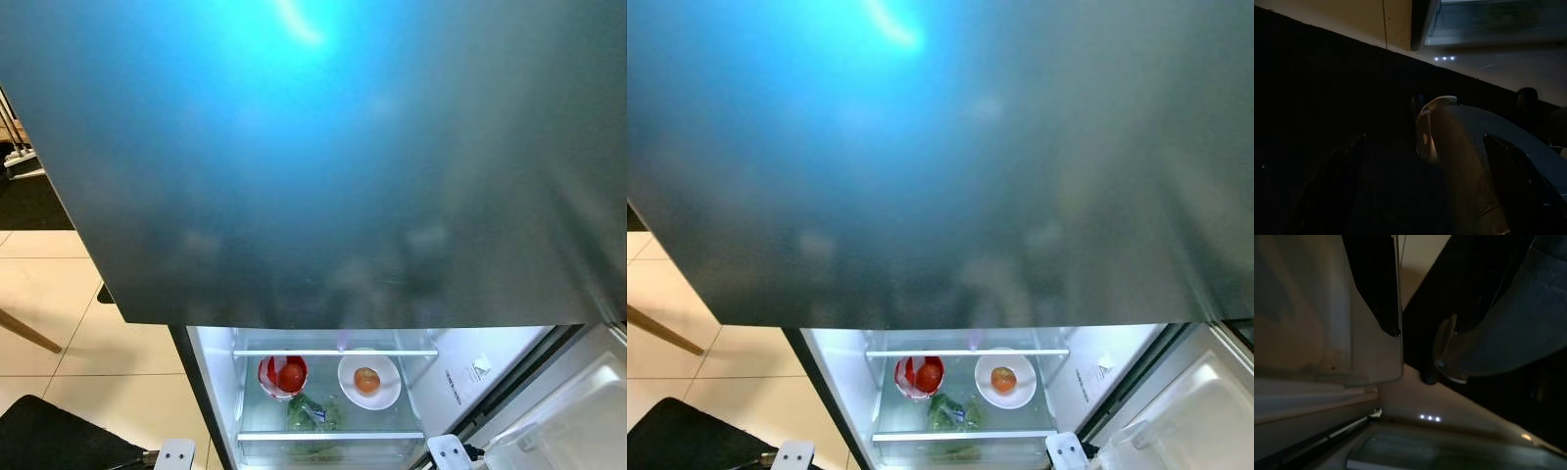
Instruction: Restocking fridge
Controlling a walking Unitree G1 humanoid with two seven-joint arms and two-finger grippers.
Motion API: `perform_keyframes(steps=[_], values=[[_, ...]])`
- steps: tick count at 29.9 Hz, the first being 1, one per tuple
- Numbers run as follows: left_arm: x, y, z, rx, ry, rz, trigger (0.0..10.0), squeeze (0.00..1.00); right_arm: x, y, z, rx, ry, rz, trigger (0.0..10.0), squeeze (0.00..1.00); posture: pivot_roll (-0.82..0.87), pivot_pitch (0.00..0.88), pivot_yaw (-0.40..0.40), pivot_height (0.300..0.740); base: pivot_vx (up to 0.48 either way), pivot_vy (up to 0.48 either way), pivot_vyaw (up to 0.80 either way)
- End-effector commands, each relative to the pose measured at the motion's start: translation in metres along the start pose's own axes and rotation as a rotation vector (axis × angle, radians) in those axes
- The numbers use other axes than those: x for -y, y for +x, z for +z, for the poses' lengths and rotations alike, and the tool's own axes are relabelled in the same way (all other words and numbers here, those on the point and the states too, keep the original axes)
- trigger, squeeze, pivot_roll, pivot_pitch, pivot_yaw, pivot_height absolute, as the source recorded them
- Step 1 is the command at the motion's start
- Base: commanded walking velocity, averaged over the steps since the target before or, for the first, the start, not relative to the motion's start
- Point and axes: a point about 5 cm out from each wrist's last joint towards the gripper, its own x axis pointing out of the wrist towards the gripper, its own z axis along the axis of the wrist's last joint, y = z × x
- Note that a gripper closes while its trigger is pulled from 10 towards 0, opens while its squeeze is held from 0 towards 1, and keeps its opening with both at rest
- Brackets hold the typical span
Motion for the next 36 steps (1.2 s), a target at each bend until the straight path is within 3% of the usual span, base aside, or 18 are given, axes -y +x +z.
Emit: perform_keyframes(steps=[1,6,13,22,28,36], values=[[-0.012,-0.002,0.001,-0.011,-0.005,0.035,10.0,0.0,0.002,0.001,0.005,0.011,0.008,-0.012,10.0,0.0,0.07,0.0,-0.013,0.74,0.0,0.0,0.0],[-0.02,-0.001,0.015,0.035,-0.064,0.062,10.0,0.0,-0.004,0.001,-0.001,-0.009,-0.005,0.005,10.0,0.0,0.07,0.0,0.0,0.74,0.0,0.0,0.0],[-0.012,0.002,0.016,0.026,-0.096,0.068,10.0,0.0,0.003,-0.001,-0.005,-0.017,0.014,-0.011,10.0,0.0,0.05,0.0,-0.013,0.74,0.0,0.0,0.0],[-0.008,0.003,0.019,0.025,-0.047,0.047,10.0,0.0,0.012,-0.003,-0.006,-0.023,0.029,-0.039,10.0,0.0,0.06,0.0,-0.009,0.74,-0.144,0.0,0.0],[-0.015,0.0,0.007,-0.012,-0.046,0.068,10.0,0.0,0.015,-0.003,-0.002,-0.014,0.049,-0.05,10.0,0.0,0.08,0.0,-0.022,0.74,-0.272,0.0,0.0],[-0.005,-0.001,-0.004,-0.04,-0.05,0.047,10.0,0.0,0.015,-0.004,-0.004,-0.017,0.049,-0.044,10.0,0.0,0.07,0.0,-0.023,0.74,-0.307,0.0,0.0]])
